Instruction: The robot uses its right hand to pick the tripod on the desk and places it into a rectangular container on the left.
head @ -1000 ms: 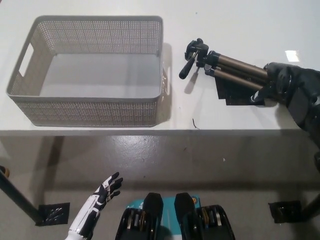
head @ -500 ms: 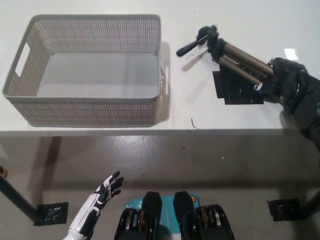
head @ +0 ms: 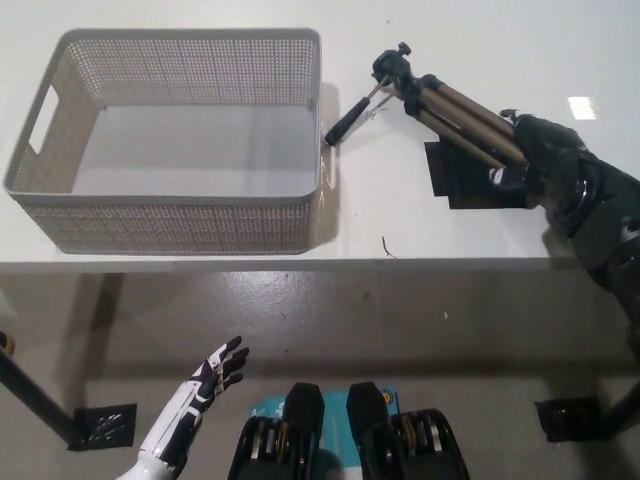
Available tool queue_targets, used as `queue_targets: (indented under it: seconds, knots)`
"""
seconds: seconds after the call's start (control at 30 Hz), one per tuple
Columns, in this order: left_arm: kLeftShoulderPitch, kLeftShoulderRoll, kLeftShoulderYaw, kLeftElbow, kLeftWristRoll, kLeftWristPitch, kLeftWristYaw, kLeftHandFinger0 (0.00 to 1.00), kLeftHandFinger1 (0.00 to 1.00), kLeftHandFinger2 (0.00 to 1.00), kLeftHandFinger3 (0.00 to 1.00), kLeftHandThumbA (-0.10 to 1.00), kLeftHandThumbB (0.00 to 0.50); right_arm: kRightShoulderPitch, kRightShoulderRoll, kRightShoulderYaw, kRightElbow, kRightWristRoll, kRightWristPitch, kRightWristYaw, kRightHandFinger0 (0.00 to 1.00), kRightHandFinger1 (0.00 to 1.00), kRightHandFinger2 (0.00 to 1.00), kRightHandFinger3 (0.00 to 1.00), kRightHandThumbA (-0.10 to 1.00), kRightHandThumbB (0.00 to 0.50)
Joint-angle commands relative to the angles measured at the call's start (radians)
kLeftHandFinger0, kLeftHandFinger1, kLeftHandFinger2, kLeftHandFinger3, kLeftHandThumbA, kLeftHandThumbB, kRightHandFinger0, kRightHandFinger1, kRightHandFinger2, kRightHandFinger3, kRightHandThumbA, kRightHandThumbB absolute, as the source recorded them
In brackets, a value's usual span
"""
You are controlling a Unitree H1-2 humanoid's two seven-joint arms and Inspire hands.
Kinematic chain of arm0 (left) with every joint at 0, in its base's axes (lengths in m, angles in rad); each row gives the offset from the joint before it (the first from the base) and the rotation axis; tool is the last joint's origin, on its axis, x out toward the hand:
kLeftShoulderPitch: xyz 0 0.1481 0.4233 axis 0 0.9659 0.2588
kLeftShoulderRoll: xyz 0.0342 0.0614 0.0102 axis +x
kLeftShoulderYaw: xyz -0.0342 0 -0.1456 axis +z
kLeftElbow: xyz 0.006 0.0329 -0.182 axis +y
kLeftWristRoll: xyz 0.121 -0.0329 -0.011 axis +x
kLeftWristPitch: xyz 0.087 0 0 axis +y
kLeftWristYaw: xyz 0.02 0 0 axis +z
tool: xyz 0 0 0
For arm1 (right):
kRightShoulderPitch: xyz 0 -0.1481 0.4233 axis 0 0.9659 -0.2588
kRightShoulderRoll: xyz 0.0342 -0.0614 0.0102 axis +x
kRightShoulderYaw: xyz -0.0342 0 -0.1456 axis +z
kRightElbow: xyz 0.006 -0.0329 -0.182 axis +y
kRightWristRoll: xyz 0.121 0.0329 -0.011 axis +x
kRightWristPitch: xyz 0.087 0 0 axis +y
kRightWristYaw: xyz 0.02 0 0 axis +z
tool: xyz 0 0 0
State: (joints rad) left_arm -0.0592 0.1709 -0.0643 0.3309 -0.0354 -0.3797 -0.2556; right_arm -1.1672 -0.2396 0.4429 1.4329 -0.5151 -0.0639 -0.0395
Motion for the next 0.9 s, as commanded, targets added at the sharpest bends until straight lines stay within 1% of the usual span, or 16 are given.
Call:
queue_targets:
  seconds: [0.0,0.07,0.13,0.17,0.2,0.27,0.3,0.33,0.37,0.43,0.5,0.53,0.7,0.73,0.83,0.87]
  knots:
    - [0.006,0.012,-0.006,-0.006,-0.011,-0.032,-0.016,1.00,1.00,1.00,1.00,1.00,0.500,-0.064,-0.019,-0.033,-0.025,0.039,-0.070,-0.030,0.36,0.95,1.00,1.00,-0.10,0.133]
    - [0.006,0.013,-0.007,-0.009,0.000,-0.029,-0.012,1.00,1.00,1.00,1.00,1.00,0.500,-0.075,-0.029,-0.041,-0.030,0.040,-0.099,-0.034,0.36,0.91,1.00,1.00,-0.10,0.139]
    - [0.012,0.014,-0.007,-0.010,-0.003,-0.022,-0.013,1.00,1.00,1.00,1.00,1.00,0.500,-0.083,-0.031,-0.043,-0.032,0.037,-0.107,-0.035,0.21,0.78,1.00,1.00,-0.10,0.133]
    - [0.012,0.013,-0.007,-0.015,-0.006,-0.014,-0.014,1.00,1.00,1.00,1.00,1.00,0.500,-0.093,-0.032,-0.045,-0.034,0.036,-0.102,-0.037,0.17,0.75,1.00,1.00,-0.10,0.123]
    - [0.011,0.013,-0.005,-0.019,-0.010,-0.007,-0.014,1.00,1.00,1.00,1.00,1.00,0.500,-0.100,-0.033,-0.049,-0.035,0.038,-0.107,-0.035,0.16,0.75,1.00,1.00,-0.10,0.122]
    - [0.015,0.012,-0.003,-0.016,-0.013,-0.013,-0.012,1.00,1.00,1.00,1.00,1.00,0.500,-0.113,-0.034,-0.062,-0.042,0.047,-0.113,-0.035,0.23,0.79,1.00,1.00,-0.10,0.125]
    - [0.014,0.012,-0.002,-0.013,-0.020,-0.011,-0.017,1.00,1.00,1.00,1.00,1.00,0.500,-0.123,-0.039,-0.059,-0.046,0.040,-0.122,-0.046,0.22,0.76,1.00,1.00,-0.10,0.133]
    - [0.014,0.012,-0.002,-0.011,-0.020,-0.013,-0.016,1.00,1.00,1.00,1.00,1.00,0.500,-0.125,-0.041,-0.057,-0.048,0.034,-0.137,-0.060,0.20,0.70,0.98,0.96,-0.10,0.166]
    - [0.015,0.011,-0.002,-0.010,-0.016,-0.016,-0.013,1.00,1.00,1.00,1.00,1.00,0.500,-0.130,-0.046,-0.063,-0.055,0.038,-0.157,-0.071,0.16,0.60,0.91,0.88,-0.10,0.169]
    - [0.018,0.012,0.000,-0.012,-0.012,-0.019,-0.009,1.00,1.00,1.00,1.00,1.00,0.500,-0.147,-0.049,-0.086,-0.061,0.060,-0.164,-0.051,0.08,0.53,0.84,0.85,-0.10,0.165]
    - [0.014,0.012,0.002,-0.007,-0.006,-0.029,-0.004,1.00,1.00,1.00,1.00,1.00,0.500,-0.168,-0.055,-0.106,-0.071,0.072,-0.162,-0.043,0.05,0.54,0.83,0.86,-0.10,0.150]
    - [0.014,0.010,0.003,-0.004,-0.005,-0.034,-0.001,1.00,1.00,1.00,1.00,1.00,0.500,-0.179,-0.060,-0.125,-0.083,0.087,-0.159,-0.031,0.05,0.56,0.88,0.94,-0.10,0.137]
    - [0.022,0.008,0.004,-0.004,-0.015,-0.035,-0.005,1.00,1.00,1.00,1.00,1.00,0.500,-0.215,-0.075,-0.150,-0.117,0.081,-0.118,-0.010,0.09,0.63,0.98,0.94,-0.10,0.098]
    - [0.022,0.008,0.005,-0.003,-0.016,-0.035,-0.005,1.00,1.00,1.00,1.00,1.00,0.500,-0.217,-0.077,-0.148,-0.121,0.074,-0.112,-0.012,0.08,0.62,0.97,0.93,-0.10,0.101]
    - [0.023,0.005,0.005,0.006,-0.007,-0.047,0.003,1.00,1.00,1.00,1.00,1.00,0.500,-0.219,-0.086,-0.161,-0.133,0.080,-0.127,-0.016,0.02,0.55,0.88,0.78,-0.10,0.124]
    - [0.024,0.004,0.006,0.007,-0.008,-0.049,0.004,1.00,1.00,1.00,1.00,1.00,0.500,-0.223,-0.086,-0.165,-0.133,0.082,-0.120,-0.015,0.02,0.55,0.88,0.78,-0.10,0.123]
